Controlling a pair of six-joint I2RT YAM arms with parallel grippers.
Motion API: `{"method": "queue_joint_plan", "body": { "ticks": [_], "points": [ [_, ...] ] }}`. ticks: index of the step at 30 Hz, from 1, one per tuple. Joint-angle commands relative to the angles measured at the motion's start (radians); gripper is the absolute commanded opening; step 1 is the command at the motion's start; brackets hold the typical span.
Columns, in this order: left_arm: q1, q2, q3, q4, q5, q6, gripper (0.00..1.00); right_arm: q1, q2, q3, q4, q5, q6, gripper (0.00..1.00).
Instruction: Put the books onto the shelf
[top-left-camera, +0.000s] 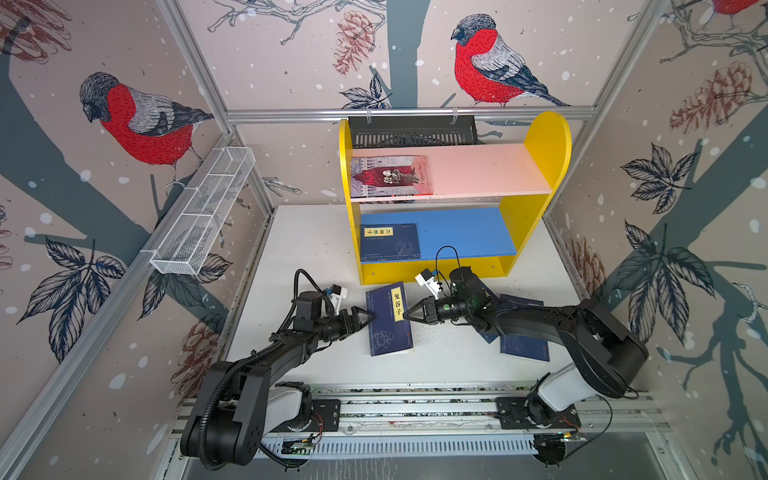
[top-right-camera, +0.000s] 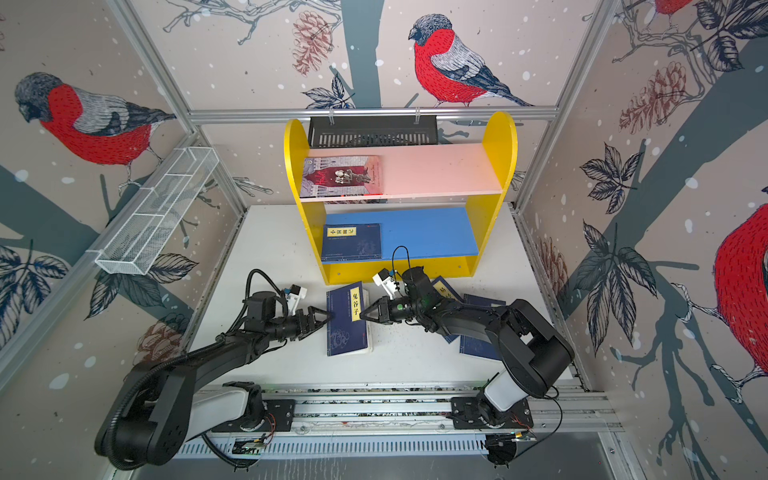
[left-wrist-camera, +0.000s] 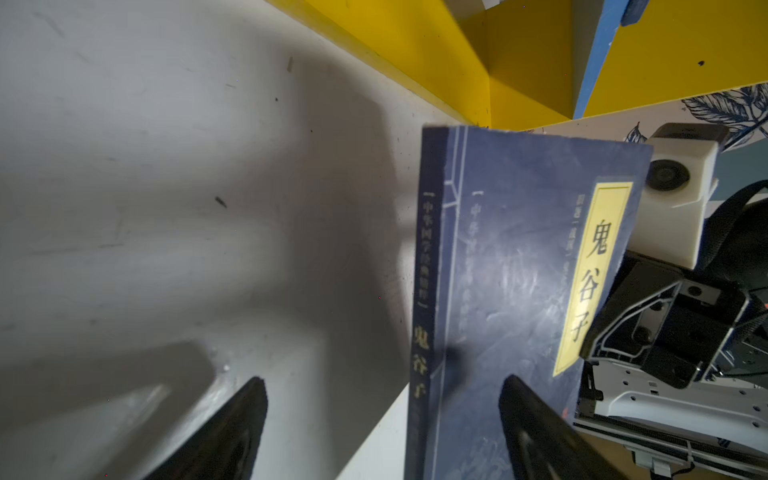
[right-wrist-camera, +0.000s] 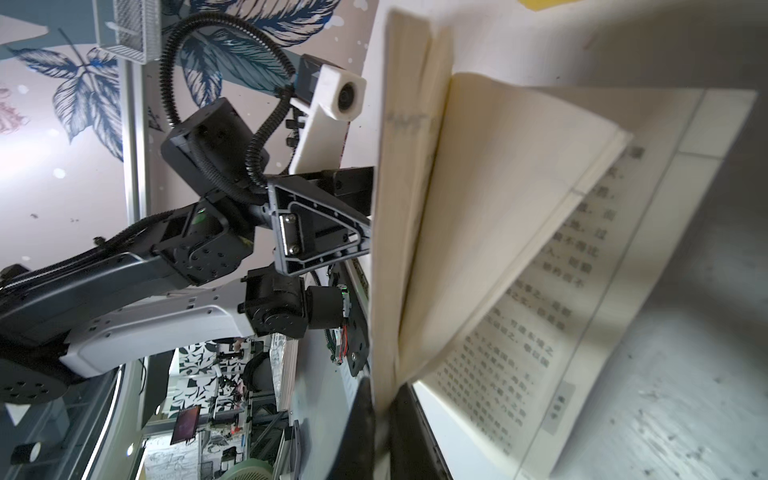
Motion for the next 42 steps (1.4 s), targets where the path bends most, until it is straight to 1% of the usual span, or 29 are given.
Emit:
{"method": "queue_joint_plan", "body": {
  "ticks": [1,2,6,9,11,12,13,16,17,20,21,22,25,27,30,34,39,42],
  "points": [
    [0.001,-0.001,-0.008,0.142,0.087,-0.081,0.86,0.0,-0.005,-0.003,0.121,-0.075,0.047,0.0],
    [0.001,-0.005,-0.009,0.16,0.102,-0.098,0.84,0.0,-0.004,-0.001,0.119,-0.079,0.046,0.0],
    [0.0,-0.024,-0.014,0.229,0.154,-0.172,0.73,-0.001,0.01,-0.001,0.125,-0.098,0.048,0.0],
    [-0.001,-0.034,-0.014,0.275,0.179,-0.251,0.63,-0.001,0.02,-0.007,0.153,-0.117,0.063,0.01],
    [-0.002,-0.039,-0.014,0.285,0.19,-0.277,0.55,0.001,0.029,-0.012,0.183,-0.133,0.078,0.01],
    [-0.004,-0.041,-0.014,0.288,0.195,-0.281,0.5,-0.001,0.032,-0.016,0.192,-0.137,0.084,0.0],
    [-0.006,-0.044,-0.012,0.287,0.197,-0.28,0.42,-0.001,0.036,-0.015,0.192,-0.135,0.083,0.01],
    [-0.009,-0.047,-0.005,0.276,0.195,-0.295,0.22,-0.001,0.047,-0.016,0.201,-0.136,0.085,0.01],
    [-0.009,-0.049,-0.004,0.275,0.195,-0.303,0.17,-0.001,0.05,-0.017,0.204,-0.136,0.088,0.01],
    [-0.009,-0.057,-0.002,0.273,0.192,-0.323,0.06,-0.001,0.061,-0.017,0.207,-0.133,0.089,0.02],
    [-0.009,-0.061,-0.003,0.272,0.192,-0.327,0.01,-0.001,0.065,-0.015,0.204,-0.13,0.089,0.05],
    [-0.009,-0.066,-0.003,0.273,0.191,-0.333,0.0,0.0,0.068,-0.014,0.196,-0.122,0.086,0.13],
    [-0.009,-0.083,0.004,0.255,0.185,-0.342,0.0,-0.011,0.053,-0.006,0.114,-0.069,0.047,0.45],
    [-0.009,-0.097,0.01,0.251,0.183,-0.341,0.0,-0.024,0.026,-0.006,0.047,-0.02,0.018,0.57],
    [-0.009,-0.119,0.029,0.262,0.201,-0.34,0.0,-0.054,-0.044,-0.036,-0.003,0.048,0.01,0.64],
    [-0.009,-0.139,0.064,0.271,0.23,-0.331,0.0,-0.071,-0.162,-0.116,0.03,0.099,0.074,0.73],
    [-0.009,-0.144,0.115,0.334,0.249,-0.365,0.0,-0.046,-0.327,-0.216,0.058,0.163,0.163,0.78],
    [-0.009,-0.127,0.163,0.336,0.24,-0.36,0.0,-0.001,-0.433,-0.276,0.117,0.244,0.239,0.87]
  ]
}}
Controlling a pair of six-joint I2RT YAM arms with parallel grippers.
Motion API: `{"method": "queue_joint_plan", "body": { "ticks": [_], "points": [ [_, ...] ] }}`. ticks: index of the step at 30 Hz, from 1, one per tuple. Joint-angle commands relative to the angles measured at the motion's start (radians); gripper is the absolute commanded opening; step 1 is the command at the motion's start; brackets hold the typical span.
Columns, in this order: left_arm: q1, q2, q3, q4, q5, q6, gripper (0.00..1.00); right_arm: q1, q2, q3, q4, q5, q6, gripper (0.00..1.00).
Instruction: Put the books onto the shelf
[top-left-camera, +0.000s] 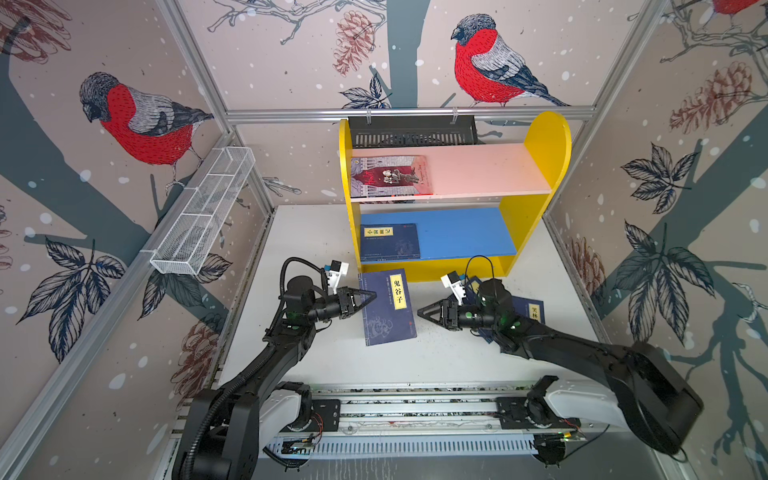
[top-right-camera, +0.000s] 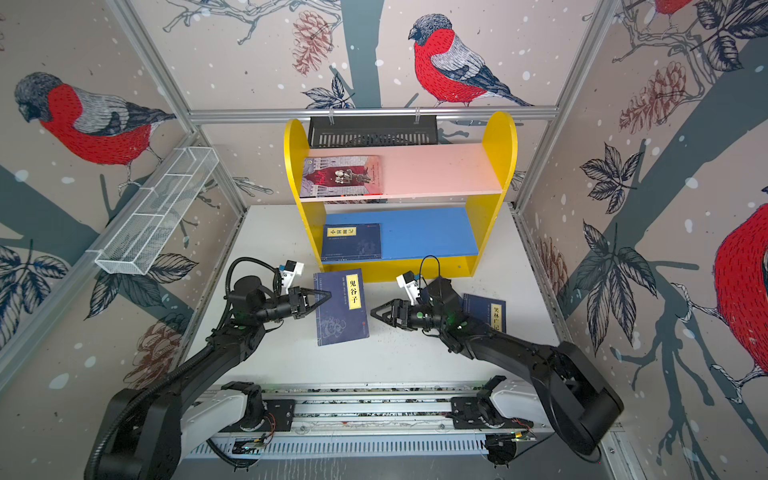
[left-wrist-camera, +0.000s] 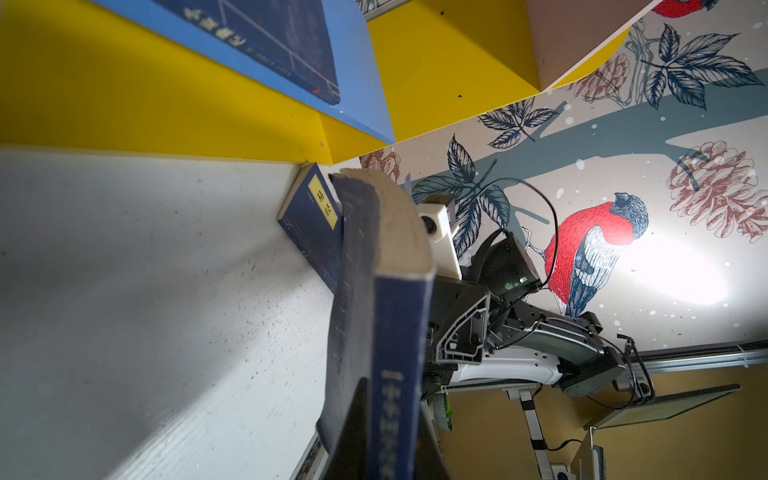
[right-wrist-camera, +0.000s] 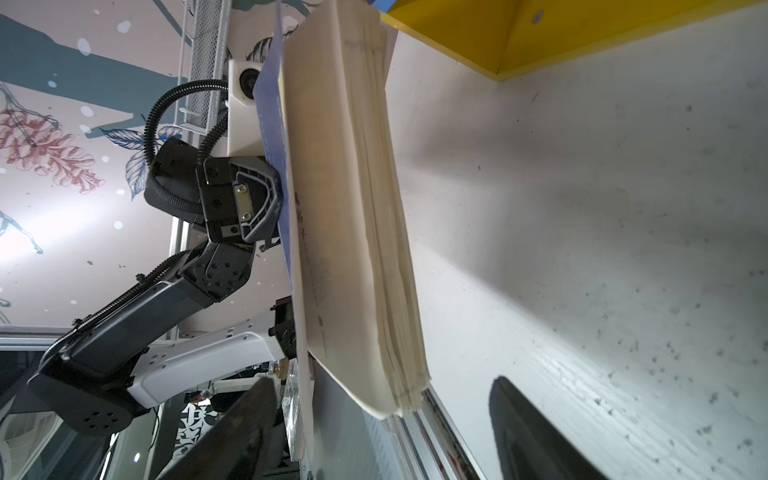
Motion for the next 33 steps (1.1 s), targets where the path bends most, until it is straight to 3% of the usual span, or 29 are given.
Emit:
{"method": "queue_joint_plan", "body": {
  "ticks": [1,6,9,13,22,33],
  "points": [
    [0.0,0.015,0.047,0.091,0.018,-0.024,0.0,0.054,-0.083,-0.05,0.105,0.117,0.114,0.9],
    [0.0,0.045,0.129,0.154,-0.024,-0.076,0.0,0.179,-0.115,-0.102,0.216,0.214,0.194,0.92],
    [0.0,0.048,0.104,0.283,-0.072,-0.189,0.0,0.25,-0.103,-0.127,0.314,0.284,0.23,0.93],
    [-0.001,0.043,0.09,0.312,-0.112,-0.216,0.0,0.319,-0.056,-0.144,0.465,0.371,0.263,0.94],
    [-0.007,0.025,0.078,0.341,-0.137,-0.251,0.0,0.345,0.077,-0.124,0.705,0.484,0.272,0.95],
    [-0.015,0.003,0.069,0.358,-0.147,-0.275,0.0,0.337,0.38,-0.048,1.037,0.489,0.345,0.95]
  ]
}}
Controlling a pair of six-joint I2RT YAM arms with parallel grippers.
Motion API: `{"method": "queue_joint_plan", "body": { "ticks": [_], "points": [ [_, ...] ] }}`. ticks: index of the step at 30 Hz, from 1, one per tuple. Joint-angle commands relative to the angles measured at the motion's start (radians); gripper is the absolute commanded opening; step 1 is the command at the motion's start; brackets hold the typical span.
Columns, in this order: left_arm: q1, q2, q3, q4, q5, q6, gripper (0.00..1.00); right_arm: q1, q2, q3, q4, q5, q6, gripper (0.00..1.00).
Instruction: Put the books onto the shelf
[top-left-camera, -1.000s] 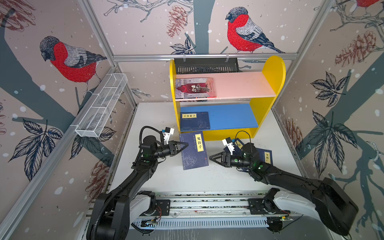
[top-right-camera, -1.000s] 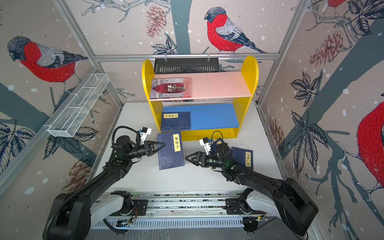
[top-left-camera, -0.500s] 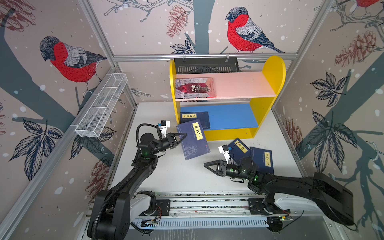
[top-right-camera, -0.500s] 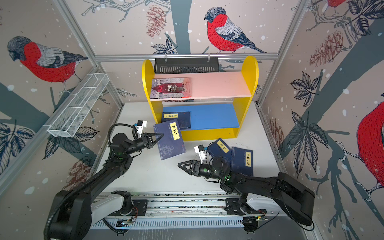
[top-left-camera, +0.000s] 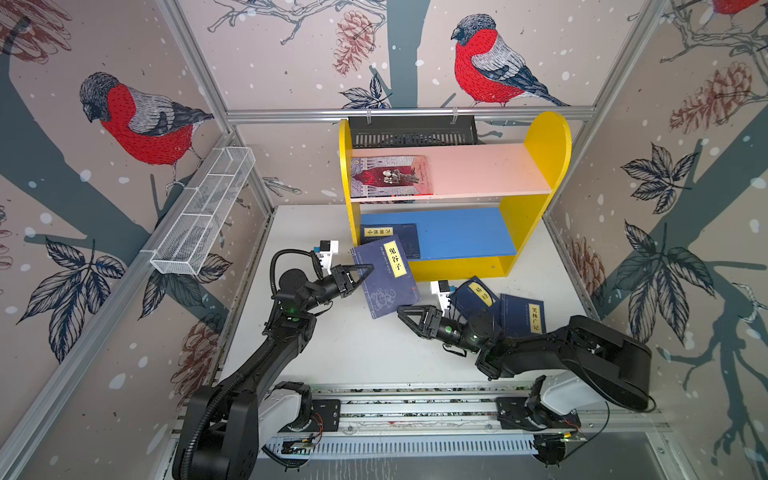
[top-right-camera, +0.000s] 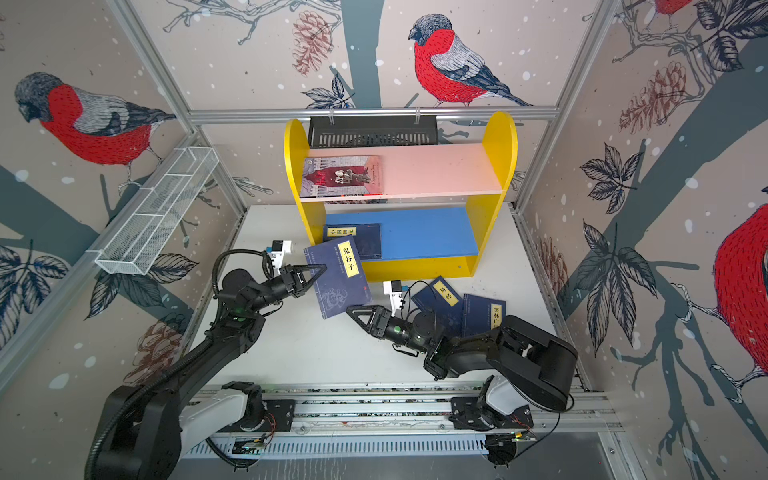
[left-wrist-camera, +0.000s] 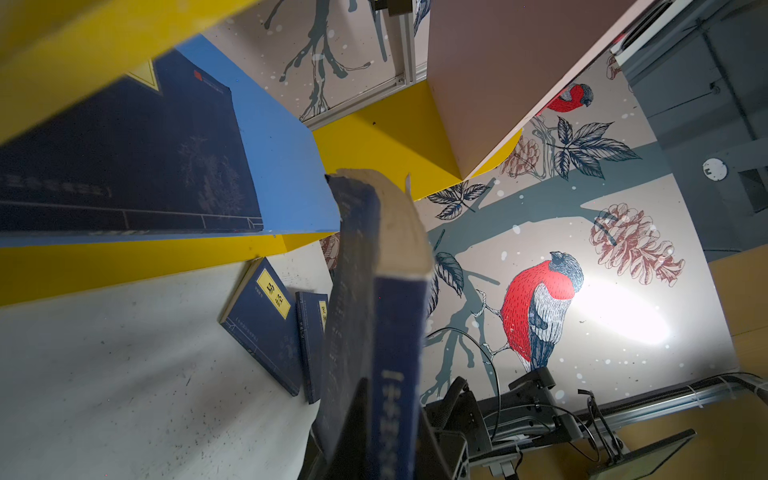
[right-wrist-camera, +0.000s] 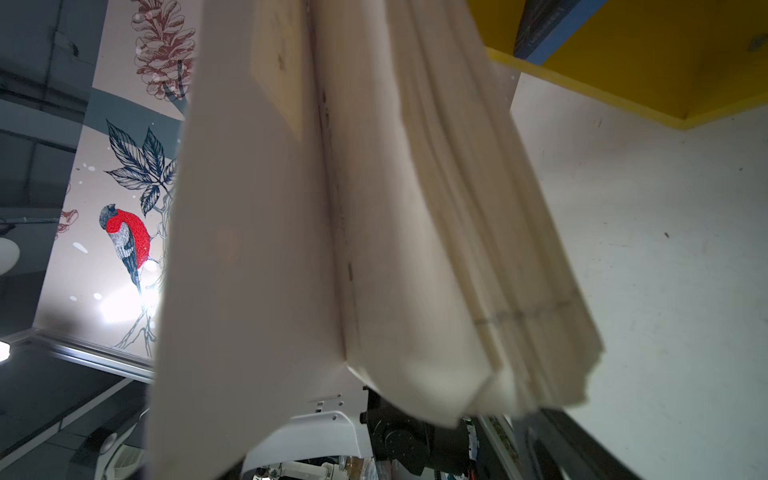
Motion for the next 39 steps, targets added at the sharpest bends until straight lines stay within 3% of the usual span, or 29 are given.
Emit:
{"method": "queue_joint_plan", "body": {
  "ticks": [1,8,14,21,29,32,37,39],
  "points": [
    [-0.002,-0.012,-0.003,0.082,0.006,-0.023,0.0,-0.01,0.049,0.015,0.196,0.017,0.039,0.95],
    [-0.002,-0.022,-0.017,0.079,0.004,-0.024,0.0,-0.03,0.085,0.026,0.243,0.055,0.039,0.92],
    [-0.002,-0.023,-0.023,0.071,-0.002,-0.018,0.0,-0.046,0.09,0.028,0.26,0.049,0.04,0.79],
    [-0.001,-0.026,-0.036,0.048,-0.011,-0.001,0.0,-0.061,0.086,0.016,0.281,0.043,0.044,0.57],
    [0.004,-0.028,-0.048,0.026,-0.021,0.02,0.0,-0.063,0.099,0.013,0.297,0.036,0.052,0.25],
    [0.007,-0.029,-0.053,0.009,-0.025,0.031,0.0,-0.062,0.11,0.002,0.311,0.037,0.059,0.09],
    [0.01,-0.041,-0.079,-0.039,-0.033,0.064,0.0,-0.074,0.111,-0.006,0.307,0.02,0.06,0.02],
    [0.012,-0.05,-0.09,-0.064,-0.035,0.088,0.11,-0.089,0.096,-0.017,0.303,0.002,0.056,0.01]
  ]
}}
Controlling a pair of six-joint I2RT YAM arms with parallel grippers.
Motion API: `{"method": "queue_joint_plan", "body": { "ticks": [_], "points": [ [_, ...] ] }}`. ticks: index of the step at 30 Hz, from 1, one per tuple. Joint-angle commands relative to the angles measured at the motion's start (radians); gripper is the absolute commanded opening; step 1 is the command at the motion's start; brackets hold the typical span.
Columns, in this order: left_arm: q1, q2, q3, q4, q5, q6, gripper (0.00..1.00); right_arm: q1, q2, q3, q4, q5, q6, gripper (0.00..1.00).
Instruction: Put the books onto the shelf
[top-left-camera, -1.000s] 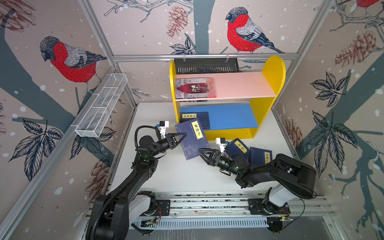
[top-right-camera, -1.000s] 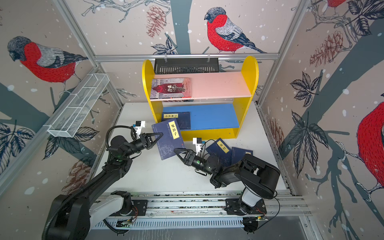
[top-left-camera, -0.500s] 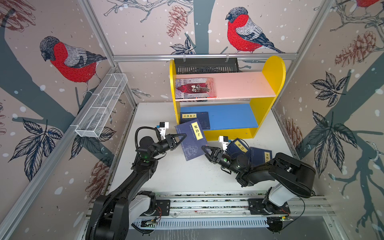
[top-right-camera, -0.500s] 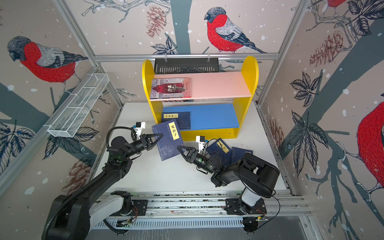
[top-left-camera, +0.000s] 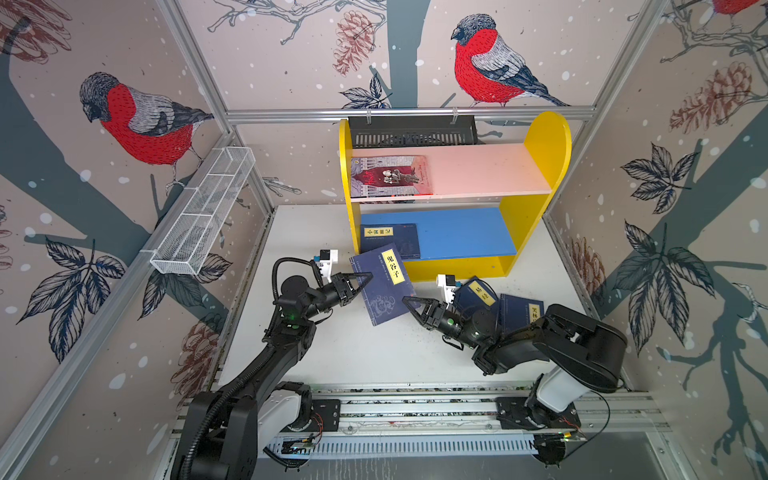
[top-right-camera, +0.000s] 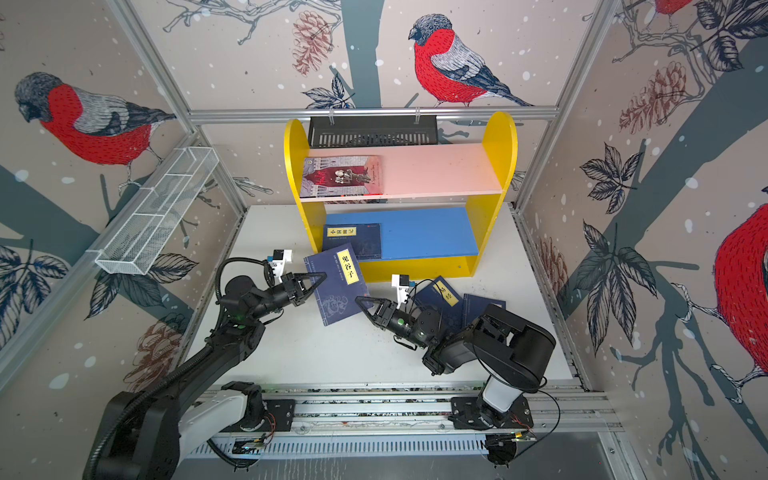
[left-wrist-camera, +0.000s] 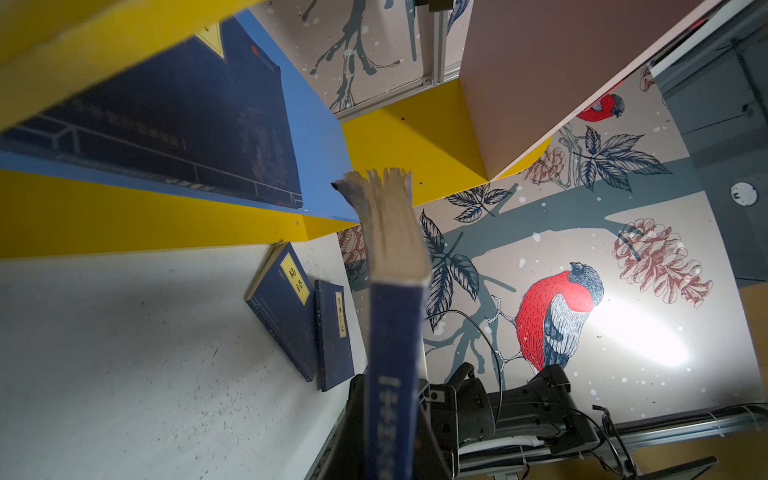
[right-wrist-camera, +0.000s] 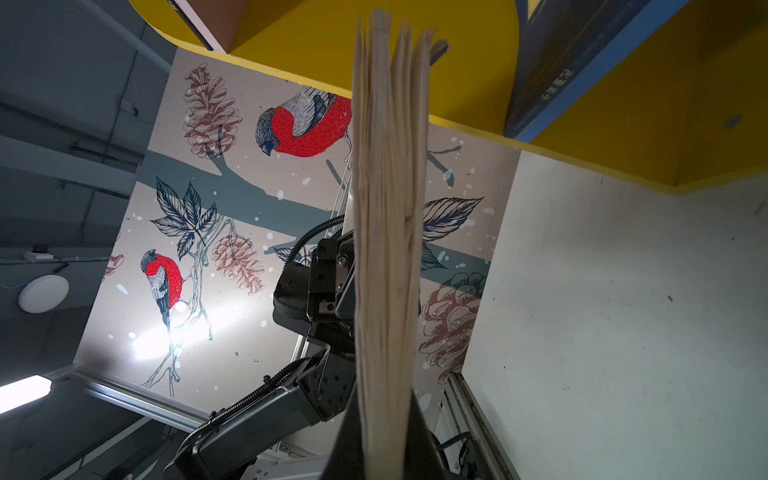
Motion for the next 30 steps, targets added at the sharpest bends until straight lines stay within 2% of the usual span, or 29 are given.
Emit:
{"method": "queue_joint_plan", "body": {
  "ticks": [1,4,6,13,18,22,26,30],
  "points": [
    [0.009,-0.016,-0.013,-0.013,-0.008,0.055,0.2,-0.023,-0.026,-0.014,0.093,-0.03,-0.004,0.01],
    [0.024,-0.036,-0.031,-0.04,-0.009,0.081,0.45,-0.058,-0.094,-0.02,0.003,-0.114,-0.036,0.01],
    [0.039,-0.046,-0.044,-0.052,-0.005,0.095,0.56,-0.085,-0.159,-0.019,-0.096,-0.174,-0.069,0.01],
    [0.118,-0.091,-0.033,-0.13,0.075,0.244,0.76,-0.237,-0.395,0.056,-0.581,-0.458,-0.23,0.0],
    [0.129,-0.097,0.006,-0.15,0.245,0.328,0.8,-0.369,-0.495,0.123,-0.851,-0.683,-0.331,0.0],
    [0.129,-0.102,-0.008,-0.11,0.298,0.303,0.83,-0.448,-0.53,0.219,-1.136,-0.831,-0.519,0.0],
    [0.129,-0.086,0.0,-0.193,0.304,0.388,0.84,-0.493,-0.528,0.265,-1.201,-0.959,-0.562,0.0],
    [0.129,-0.081,-0.002,-0.168,0.316,0.379,0.85,-0.496,-0.526,0.308,-1.281,-1.033,-0.621,0.0]
  ]
}}
